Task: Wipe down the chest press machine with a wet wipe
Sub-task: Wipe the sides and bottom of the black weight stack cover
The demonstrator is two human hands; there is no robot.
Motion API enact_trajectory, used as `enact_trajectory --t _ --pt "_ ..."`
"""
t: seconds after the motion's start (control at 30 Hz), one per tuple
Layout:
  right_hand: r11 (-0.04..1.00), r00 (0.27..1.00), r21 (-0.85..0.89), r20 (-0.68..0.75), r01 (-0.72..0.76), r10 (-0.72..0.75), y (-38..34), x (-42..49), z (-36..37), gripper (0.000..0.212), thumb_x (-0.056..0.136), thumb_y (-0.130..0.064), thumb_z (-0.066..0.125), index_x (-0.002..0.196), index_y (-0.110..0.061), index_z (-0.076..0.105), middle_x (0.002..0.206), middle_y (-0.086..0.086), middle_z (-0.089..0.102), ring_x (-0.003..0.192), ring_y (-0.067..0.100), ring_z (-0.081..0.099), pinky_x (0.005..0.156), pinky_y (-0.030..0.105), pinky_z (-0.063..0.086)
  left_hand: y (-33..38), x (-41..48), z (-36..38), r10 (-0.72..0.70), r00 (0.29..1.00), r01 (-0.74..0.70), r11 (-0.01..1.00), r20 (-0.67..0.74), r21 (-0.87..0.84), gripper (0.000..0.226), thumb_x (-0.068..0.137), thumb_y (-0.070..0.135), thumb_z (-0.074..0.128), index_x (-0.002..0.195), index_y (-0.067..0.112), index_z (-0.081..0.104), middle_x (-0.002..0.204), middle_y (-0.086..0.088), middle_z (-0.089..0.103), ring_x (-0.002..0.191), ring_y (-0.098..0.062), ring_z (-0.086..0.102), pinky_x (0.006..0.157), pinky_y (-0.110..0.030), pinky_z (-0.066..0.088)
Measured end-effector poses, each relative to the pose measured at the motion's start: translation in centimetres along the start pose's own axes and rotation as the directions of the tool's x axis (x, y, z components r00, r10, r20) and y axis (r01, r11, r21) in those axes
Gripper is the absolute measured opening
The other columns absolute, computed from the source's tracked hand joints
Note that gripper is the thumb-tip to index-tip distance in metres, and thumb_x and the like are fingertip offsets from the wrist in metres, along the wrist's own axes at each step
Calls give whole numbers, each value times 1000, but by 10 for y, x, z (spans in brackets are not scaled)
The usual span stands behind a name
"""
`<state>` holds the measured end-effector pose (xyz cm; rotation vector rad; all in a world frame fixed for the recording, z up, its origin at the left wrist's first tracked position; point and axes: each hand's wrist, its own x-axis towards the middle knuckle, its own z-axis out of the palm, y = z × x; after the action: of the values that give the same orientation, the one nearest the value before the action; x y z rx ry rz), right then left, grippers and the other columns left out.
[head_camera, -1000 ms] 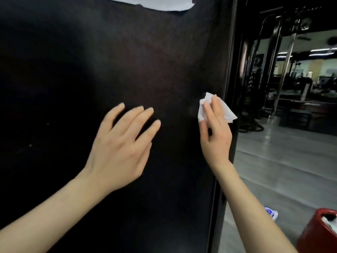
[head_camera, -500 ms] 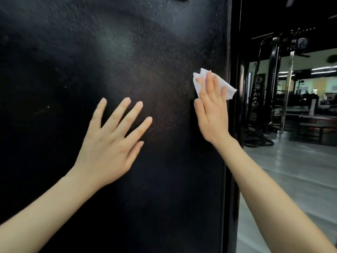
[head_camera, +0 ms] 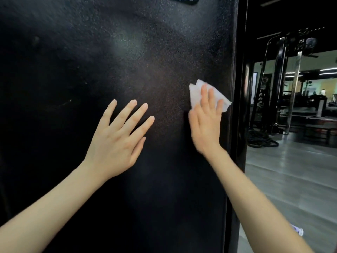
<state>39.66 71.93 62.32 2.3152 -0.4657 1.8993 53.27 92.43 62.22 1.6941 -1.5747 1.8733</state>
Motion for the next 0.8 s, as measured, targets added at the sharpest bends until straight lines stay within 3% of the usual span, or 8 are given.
enact_trajectory --t 0.17,0.27,0.33,0.43,0.5,0.7,0.73,0.8 --pt "884 840 -42 336 465 -426 -23 -198 34 48 101 -41 27 146 -27 28 158 0 12 147 25 8 112 56 13 -7 -58 -13 -33 997 34 999 72 -8 43 91 24 47 133 16 53 145 -12 42 135 -32 35 111 -56 23" --pt "801 737 -11 400 599 -545 -20 -197 28 46 99 -44 28 143 -30 33 152 0 26 145 22 16 101 52 28 -11 -103 -21 -38 989 37 999 142 12 45 89 22 49 134 16 51 146 -11 40 136 -32 33 110 -57 23" --pt "805 771 -41 320 592 -551 -27 -149 26 46 100 -44 27 142 -28 34 150 4 31 140 26 25 100 52 26 -16 -132 -27 -40 983 37 999 181 19 47 88 20 49 135 16 50 146 -11 39 136 -32 33 109 -58 24" --pt "950 952 -92 111 297 -286 -50 -84 31 48 101 -41 25 144 -21 32 153 9 24 142 32 20 114 54 8 -22 -162 -32 -53 974 46 998 221 36 48 88 20 49 136 17 49 146 -11 39 136 -33 32 109 -58 25" --pt "970 972 -76 70 230 -225 -70 -98 42 49 100 -40 28 142 -17 35 155 9 17 144 33 13 114 56 3 -23 -174 -33 -79 970 71 997 232 42 48 88 21 49 136 17 49 146 -11 39 136 -33 33 109 -58 25" --pt "703 655 9 356 711 -667 -70 -162 43 48 98 -45 32 143 -29 33 151 -2 33 142 22 24 106 49 23 -33 -187 -32 -76 974 71 997 215 30 48 88 22 48 136 17 48 146 -10 39 136 -31 33 108 -56 27" --pt "712 678 -26 334 702 -655 -64 -134 39 48 97 -43 34 142 -28 35 149 1 38 139 24 29 102 49 27 -35 -188 -32 -65 975 61 998 213 25 48 88 22 48 136 17 48 146 -10 39 136 -31 33 108 -56 28" --pt "858 861 -125 188 499 -473 -56 -64 27 52 94 -40 36 142 -21 35 148 11 37 137 27 28 101 50 26 -38 -189 -31 -54 976 55 998 211 2 48 88 20 47 136 17 48 146 -10 39 137 -30 32 109 -55 28"
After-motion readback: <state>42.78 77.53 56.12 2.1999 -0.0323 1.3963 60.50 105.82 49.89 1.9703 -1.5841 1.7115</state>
